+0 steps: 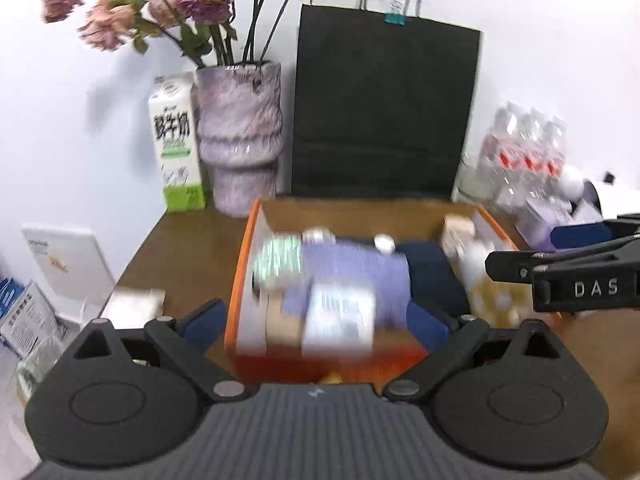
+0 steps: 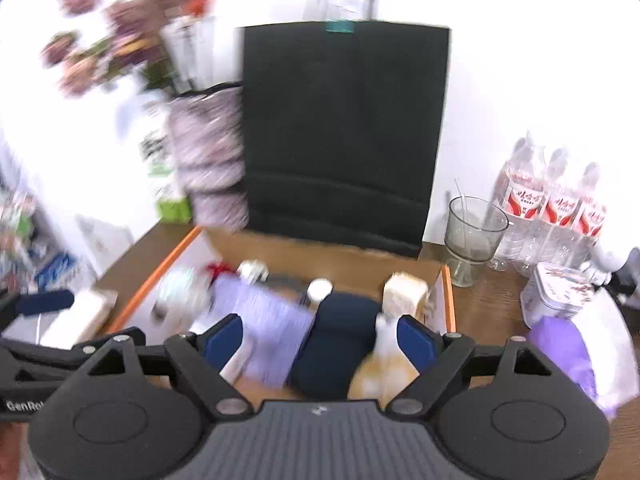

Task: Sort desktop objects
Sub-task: 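Withdraw both tools from the box back over the table, then grasp the small yellow block with the left tool while the right tool grasps a printed white round lid, then carry the yellow block and white lid into the box and release them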

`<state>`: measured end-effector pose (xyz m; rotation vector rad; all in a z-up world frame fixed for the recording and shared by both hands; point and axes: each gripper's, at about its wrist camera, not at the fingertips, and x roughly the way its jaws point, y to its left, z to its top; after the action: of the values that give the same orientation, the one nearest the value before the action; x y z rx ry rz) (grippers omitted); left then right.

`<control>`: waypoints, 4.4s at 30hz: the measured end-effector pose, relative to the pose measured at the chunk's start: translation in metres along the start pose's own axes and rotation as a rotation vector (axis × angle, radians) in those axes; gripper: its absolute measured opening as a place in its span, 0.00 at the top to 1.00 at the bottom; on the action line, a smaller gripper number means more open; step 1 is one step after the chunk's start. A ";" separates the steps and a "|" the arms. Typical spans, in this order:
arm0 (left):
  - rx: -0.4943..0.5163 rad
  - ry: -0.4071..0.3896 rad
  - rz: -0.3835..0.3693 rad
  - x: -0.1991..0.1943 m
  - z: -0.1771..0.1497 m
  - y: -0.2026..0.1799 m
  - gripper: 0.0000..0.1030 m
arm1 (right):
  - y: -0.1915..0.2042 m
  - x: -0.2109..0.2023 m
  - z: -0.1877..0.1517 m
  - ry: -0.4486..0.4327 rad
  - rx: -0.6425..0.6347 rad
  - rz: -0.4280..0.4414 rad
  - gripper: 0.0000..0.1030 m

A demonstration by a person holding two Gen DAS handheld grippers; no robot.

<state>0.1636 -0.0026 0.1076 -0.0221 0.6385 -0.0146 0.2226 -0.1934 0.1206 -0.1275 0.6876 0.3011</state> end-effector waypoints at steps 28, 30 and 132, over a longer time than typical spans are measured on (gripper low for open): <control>-0.039 -0.049 -0.089 -0.107 -0.224 -0.005 0.00 | 0.075 -0.125 -0.278 -0.118 0.054 -0.096 0.08; -0.024 -0.048 -0.079 -0.107 -0.224 -0.009 0.00 | 0.075 -0.129 -0.280 -0.145 0.060 -0.101 0.08; 0.089 0.119 -0.041 0.095 0.062 0.036 0.46 | 0.009 0.103 -0.014 0.086 0.180 0.148 0.51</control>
<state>0.2777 0.0327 0.1000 0.0523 0.7557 -0.0841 0.2868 -0.1643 0.0432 0.0831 0.8074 0.3756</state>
